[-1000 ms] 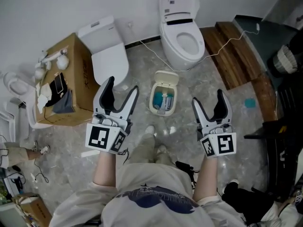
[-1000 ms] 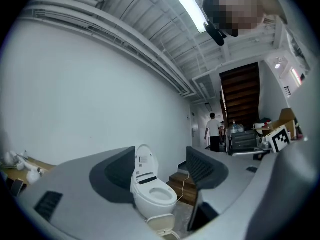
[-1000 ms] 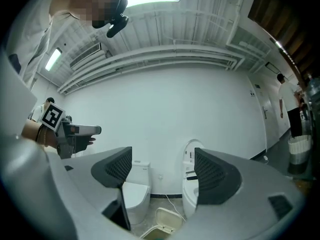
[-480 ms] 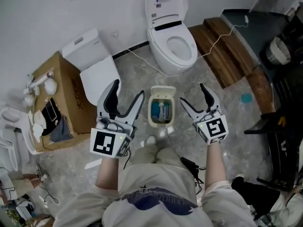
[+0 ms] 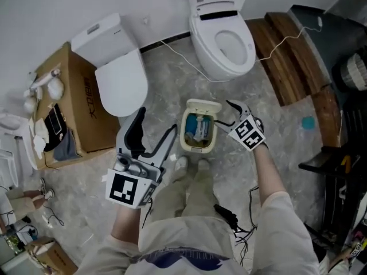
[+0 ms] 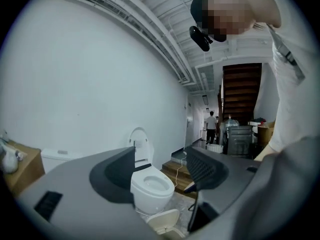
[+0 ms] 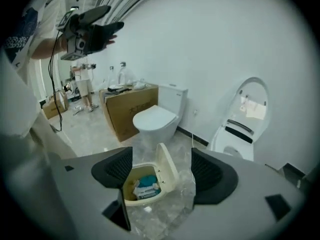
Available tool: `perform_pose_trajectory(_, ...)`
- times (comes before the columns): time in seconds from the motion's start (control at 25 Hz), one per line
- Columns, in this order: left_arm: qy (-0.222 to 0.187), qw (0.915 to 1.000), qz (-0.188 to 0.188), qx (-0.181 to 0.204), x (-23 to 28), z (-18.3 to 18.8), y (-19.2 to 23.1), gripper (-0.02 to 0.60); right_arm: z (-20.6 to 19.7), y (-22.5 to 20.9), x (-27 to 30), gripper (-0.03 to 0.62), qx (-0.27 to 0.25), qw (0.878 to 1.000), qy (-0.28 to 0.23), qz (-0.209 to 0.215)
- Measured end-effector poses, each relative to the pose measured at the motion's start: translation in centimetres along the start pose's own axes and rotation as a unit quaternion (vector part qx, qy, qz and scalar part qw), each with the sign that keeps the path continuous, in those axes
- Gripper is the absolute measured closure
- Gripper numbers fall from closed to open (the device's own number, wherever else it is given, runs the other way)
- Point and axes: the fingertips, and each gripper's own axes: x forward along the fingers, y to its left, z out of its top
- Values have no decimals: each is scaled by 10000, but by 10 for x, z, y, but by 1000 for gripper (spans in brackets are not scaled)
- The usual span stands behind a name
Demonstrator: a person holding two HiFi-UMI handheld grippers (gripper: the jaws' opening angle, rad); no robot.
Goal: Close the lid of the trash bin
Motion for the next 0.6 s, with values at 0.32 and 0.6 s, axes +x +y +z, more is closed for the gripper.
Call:
perform_pose_trajectory(0.32,339,9990,298,-14,6,-70,14,276,-65,-14,121,215,-419,9918,837,867)
perform_pose_trajectory(0.6,452,9979,463,-72,4,-106,26,276,-93,-3,150,214,-428,9840,1180,1268)
